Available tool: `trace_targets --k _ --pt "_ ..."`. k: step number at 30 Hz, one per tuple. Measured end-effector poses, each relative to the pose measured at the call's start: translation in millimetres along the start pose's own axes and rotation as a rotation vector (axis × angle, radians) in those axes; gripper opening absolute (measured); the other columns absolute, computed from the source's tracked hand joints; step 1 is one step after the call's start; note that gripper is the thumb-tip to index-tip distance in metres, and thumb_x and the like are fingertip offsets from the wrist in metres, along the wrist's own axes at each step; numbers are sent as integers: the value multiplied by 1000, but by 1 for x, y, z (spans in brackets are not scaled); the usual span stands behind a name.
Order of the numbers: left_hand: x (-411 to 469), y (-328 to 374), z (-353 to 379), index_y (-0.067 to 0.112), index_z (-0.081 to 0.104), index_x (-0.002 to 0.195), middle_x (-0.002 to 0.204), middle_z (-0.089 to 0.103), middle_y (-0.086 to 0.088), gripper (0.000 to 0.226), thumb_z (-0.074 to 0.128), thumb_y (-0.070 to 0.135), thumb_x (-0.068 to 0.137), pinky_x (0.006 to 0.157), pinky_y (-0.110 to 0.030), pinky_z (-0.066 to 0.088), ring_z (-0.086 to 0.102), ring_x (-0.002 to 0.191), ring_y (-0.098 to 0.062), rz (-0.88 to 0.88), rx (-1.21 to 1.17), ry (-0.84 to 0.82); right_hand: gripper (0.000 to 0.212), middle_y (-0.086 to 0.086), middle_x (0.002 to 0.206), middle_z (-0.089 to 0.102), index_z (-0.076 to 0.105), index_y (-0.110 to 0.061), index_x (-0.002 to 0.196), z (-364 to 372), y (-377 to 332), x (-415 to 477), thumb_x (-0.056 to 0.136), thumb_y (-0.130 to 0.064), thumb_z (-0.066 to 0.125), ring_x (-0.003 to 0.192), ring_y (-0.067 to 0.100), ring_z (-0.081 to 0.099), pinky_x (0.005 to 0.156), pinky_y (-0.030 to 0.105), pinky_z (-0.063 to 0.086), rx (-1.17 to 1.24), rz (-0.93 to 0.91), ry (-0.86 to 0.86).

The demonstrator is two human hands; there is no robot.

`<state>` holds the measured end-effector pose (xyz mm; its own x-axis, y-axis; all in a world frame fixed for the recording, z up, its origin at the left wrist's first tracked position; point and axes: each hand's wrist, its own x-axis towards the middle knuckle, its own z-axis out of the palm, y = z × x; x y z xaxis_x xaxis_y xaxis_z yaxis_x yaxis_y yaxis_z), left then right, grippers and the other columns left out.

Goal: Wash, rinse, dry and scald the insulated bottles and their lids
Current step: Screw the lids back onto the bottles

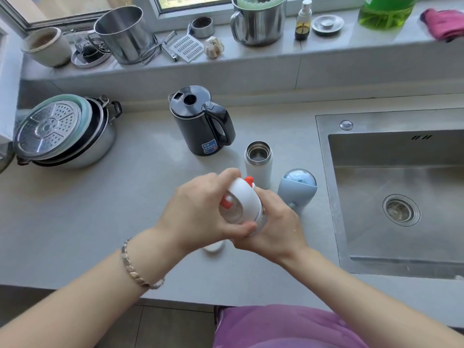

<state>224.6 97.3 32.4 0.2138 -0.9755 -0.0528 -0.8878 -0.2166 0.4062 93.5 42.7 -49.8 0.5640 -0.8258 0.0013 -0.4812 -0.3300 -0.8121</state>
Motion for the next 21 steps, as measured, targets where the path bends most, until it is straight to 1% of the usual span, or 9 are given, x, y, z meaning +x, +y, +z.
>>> trace_targets --k 2,6,8,10,13,15,18,20,21 --pt "5 -12 -7 42 37 107 89 62 6 66 50 73 51 72 -31 47 53 79 -13 111 -39 -80 74 -17 93 55 56 -32 118 0 2 2 46 -49 64 90 4 51 67 17 43 21 -25 -21" --pt "12 -36 -19 40 36 124 105 63 8 74 55 70 60 67 -26 50 58 91 -13 429 60 -160 71 -5 96 56 56 -25 113 -1 8 5 45 -37 75 88 9 54 74 32 50 118 -70 -158" --pt "14 -40 -16 34 42 124 99 63 0 67 55 66 66 57 -21 46 57 81 -15 612 167 -111 69 -2 99 56 56 -23 111 -2 10 6 45 -32 75 92 9 53 76 33 50 126 -97 -226" --pt "14 -35 -8 30 46 116 82 59 -6 58 57 61 69 48 -21 42 54 64 -21 679 190 -25 71 -6 101 58 55 -27 112 -2 11 7 44 -30 74 93 7 54 75 28 49 171 -80 -246" --pt "9 -18 6 28 48 108 67 50 -1 51 55 59 68 44 -25 45 50 51 -22 522 85 87 70 -20 91 61 50 -43 108 -3 10 6 42 -35 71 81 1 58 67 21 47 256 19 -205" --pt "4 1 9 26 50 100 64 45 8 48 53 62 68 50 -24 44 54 55 -20 222 51 191 68 -21 90 63 48 -44 107 -2 6 5 44 -34 72 81 1 59 68 18 47 219 80 -125" --pt "6 34 10 23 41 95 64 40 6 47 54 64 75 59 -28 32 51 71 -26 -198 189 145 61 -26 97 55 50 -41 111 4 -4 9 55 -41 71 91 -1 52 63 6 37 42 80 -65" --pt "8 41 10 26 32 92 66 38 6 46 51 65 77 61 -29 30 42 71 -24 -225 296 100 59 -30 95 47 48 -43 114 6 -8 10 58 -45 68 91 -5 50 65 8 35 9 57 -81" --pt "11 38 5 29 34 94 72 43 6 45 53 65 76 62 -28 34 44 72 -21 -157 285 82 60 -30 95 49 47 -44 112 4 -7 9 58 -41 71 90 -4 52 69 12 38 56 71 -96"
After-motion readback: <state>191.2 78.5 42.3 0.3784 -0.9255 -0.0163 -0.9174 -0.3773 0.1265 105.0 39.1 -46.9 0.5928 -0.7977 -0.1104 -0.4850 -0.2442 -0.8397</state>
